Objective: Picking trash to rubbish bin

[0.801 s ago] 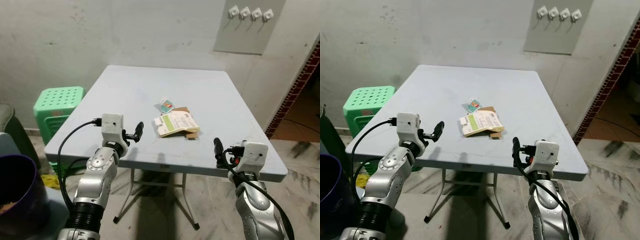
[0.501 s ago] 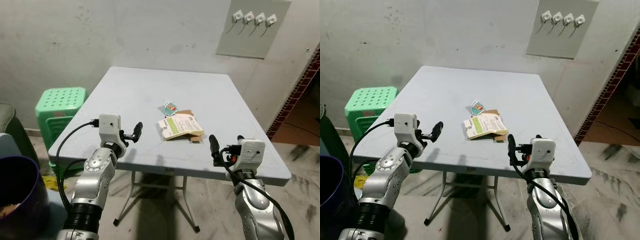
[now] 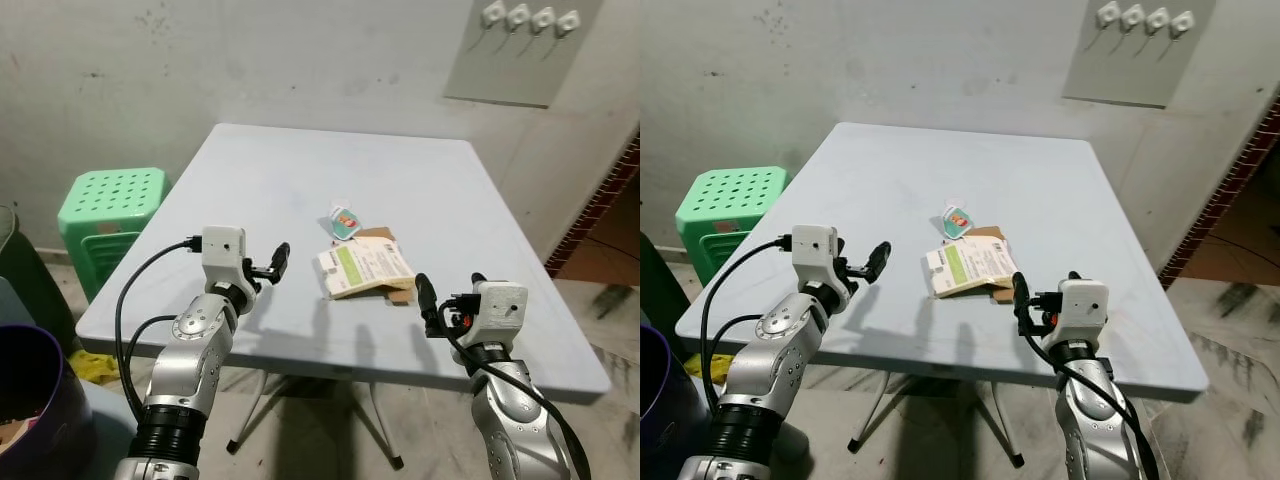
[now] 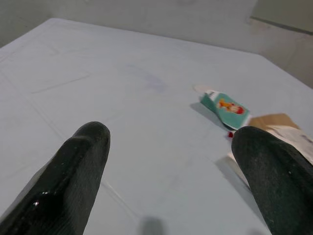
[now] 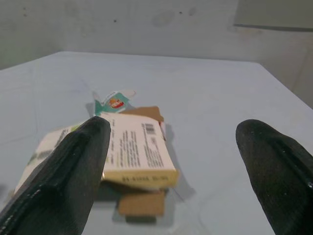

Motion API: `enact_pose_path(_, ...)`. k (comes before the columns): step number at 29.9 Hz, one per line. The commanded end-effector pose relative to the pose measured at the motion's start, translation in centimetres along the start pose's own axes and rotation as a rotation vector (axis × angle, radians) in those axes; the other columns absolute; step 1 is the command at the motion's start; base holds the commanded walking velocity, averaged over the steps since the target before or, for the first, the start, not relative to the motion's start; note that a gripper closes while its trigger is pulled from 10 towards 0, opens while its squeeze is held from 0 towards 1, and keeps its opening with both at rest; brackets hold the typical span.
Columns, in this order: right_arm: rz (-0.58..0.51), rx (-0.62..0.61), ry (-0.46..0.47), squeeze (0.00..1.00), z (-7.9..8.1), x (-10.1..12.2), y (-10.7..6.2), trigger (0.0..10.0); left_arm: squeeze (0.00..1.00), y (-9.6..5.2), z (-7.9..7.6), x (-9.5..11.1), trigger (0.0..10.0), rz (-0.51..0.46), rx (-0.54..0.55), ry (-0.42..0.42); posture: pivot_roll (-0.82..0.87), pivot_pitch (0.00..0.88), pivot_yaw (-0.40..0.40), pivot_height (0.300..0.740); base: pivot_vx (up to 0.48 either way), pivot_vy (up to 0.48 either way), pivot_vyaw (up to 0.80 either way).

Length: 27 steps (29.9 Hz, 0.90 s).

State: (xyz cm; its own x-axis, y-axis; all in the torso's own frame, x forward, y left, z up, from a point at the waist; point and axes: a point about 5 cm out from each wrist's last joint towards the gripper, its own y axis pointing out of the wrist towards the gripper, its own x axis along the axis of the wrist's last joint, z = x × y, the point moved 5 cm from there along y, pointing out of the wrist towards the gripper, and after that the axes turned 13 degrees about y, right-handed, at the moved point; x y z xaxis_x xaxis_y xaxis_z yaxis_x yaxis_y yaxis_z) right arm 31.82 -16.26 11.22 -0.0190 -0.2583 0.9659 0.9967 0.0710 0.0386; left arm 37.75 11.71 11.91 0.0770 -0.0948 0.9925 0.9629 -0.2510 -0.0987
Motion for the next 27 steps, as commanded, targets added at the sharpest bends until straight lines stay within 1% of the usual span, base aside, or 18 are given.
enact_pose_path(1, -0.02, 0.008, -0.004, 0.0, 0.07, 0.61, -0.09, 10.0, 0.0, -0.08, -0.18, 0.36, 10.0, -0.009, -0.009, 0.002, -0.08, 0.0, -0.047, 0.74, 0.337, 0.0, 0.0)
enact_pose_path(16, -0.012, 0.027, -0.002, 0.0, 0.47, 0.41, -0.24, 10.0, 0.0, -0.25, -0.17, 0.21, 10.0, -0.003, -0.008, -0.001, -0.08, 0.0, -0.048, 0.74, 0.346, 0.0, 0.0)
enact_pose_path(24, -0.008, 0.032, -0.005, 0.0, 0.58, 0.32, -0.32, 10.0, 0.0, -0.29, -0.19, 0.18, 10.0, -0.002, -0.01, -0.001, -0.08, 0.0, -0.047, 0.74, 0.48, 0.0, 0.0)
enact_pose_path(27, -0.006, 0.034, -0.006, 0.0, 0.6, 0.32, -0.34, 10.0, 0.0, -0.23, -0.19, 0.2, 10.0, 0.002, 0.01, 0.03, -0.08, 0.0, -0.047, 0.74, 0.0, 0.0, 0.0)
